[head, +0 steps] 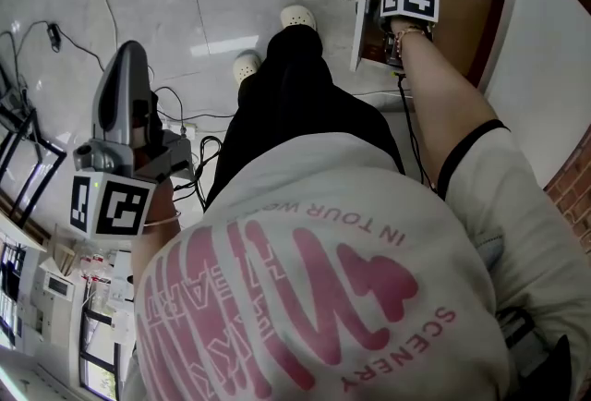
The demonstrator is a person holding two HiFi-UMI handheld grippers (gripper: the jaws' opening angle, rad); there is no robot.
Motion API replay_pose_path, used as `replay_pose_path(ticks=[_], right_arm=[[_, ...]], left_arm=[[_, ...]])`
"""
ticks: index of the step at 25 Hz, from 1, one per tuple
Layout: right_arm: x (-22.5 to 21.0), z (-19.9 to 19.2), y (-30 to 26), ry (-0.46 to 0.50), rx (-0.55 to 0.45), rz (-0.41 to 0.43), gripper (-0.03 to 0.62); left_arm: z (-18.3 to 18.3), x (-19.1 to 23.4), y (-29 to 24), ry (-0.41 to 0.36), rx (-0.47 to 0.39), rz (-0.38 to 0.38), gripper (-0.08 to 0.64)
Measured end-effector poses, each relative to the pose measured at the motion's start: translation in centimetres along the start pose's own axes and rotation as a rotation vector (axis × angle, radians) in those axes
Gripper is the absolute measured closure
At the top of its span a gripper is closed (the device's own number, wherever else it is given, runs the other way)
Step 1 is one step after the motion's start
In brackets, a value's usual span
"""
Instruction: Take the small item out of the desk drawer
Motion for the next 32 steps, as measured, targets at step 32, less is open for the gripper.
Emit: replay_pose_path(ticks=[32], right_arm=[[1.6, -0.3, 9.1, 0.076, -0.122, 0.002, 0.468]], left_arm=[[3.3, -4.2, 2.6, -0.003, -0.188, -0.058, 0.557]])
Point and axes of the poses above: the fingertips, and each gripper's own axes: y backward along the fingers, x to its left, z out of its top, the point moved 7 cm from there along y, backward along the fingers, and after that the axes turned 12 degrees about -y, right-handed, at the moved point
